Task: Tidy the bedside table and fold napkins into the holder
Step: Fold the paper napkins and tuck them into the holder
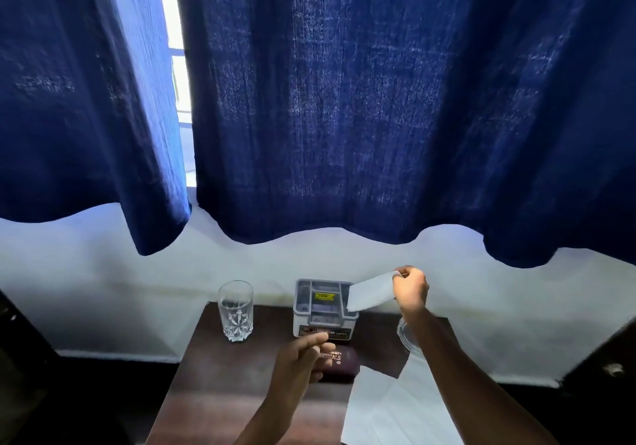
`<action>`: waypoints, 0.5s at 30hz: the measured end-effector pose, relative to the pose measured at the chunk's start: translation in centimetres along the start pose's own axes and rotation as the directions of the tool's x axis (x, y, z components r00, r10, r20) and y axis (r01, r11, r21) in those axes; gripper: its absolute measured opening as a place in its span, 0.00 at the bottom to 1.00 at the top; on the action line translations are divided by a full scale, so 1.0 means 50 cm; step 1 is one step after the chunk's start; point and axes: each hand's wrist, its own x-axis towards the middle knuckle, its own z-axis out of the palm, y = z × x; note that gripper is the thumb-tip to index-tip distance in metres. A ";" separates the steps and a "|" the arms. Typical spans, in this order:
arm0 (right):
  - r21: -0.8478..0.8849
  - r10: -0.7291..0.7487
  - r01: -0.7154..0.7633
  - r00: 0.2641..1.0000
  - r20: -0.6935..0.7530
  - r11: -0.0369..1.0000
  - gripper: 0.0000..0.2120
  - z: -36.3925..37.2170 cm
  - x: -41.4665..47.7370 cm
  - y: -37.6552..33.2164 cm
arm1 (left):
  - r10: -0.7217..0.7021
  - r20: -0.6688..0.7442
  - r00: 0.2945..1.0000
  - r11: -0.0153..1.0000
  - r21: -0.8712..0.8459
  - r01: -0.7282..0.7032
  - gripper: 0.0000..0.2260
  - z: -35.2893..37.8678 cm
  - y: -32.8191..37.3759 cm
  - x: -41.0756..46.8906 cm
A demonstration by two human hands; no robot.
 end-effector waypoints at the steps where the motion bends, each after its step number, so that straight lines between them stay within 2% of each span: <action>1: -0.004 -0.001 0.001 1.000 0.009 1.000 0.11 0.006 0.005 0.002 | 0.000 0.000 1.000 1.000 0.002 0.000 0.16 0.001 -0.004 0.000; 4: -0.033 0.010 -0.006 0.993 0.121 0.999 0.13 0.032 0.018 0.013 | 0.004 -0.002 1.000 1.000 0.009 -0.004 0.15 0.005 -0.005 -0.002; 8: -0.089 0.013 0.010 0.967 0.256 0.996 0.18 0.066 0.023 0.032 | -0.001 -0.003 1.000 1.000 0.026 0.001 0.18 0.010 -0.004 0.001; 12: -0.178 0.009 0.040 0.964 0.265 0.983 0.18 0.079 0.026 0.057 | 0.005 -0.002 1.000 1.000 0.024 -0.005 0.23 0.020 0.002 0.003; 15: -0.175 0.030 0.016 0.967 0.253 0.984 0.18 0.075 0.033 0.072 | -0.010 0.001 1.000 1.000 0.009 0.010 0.24 0.026 -0.002 -0.001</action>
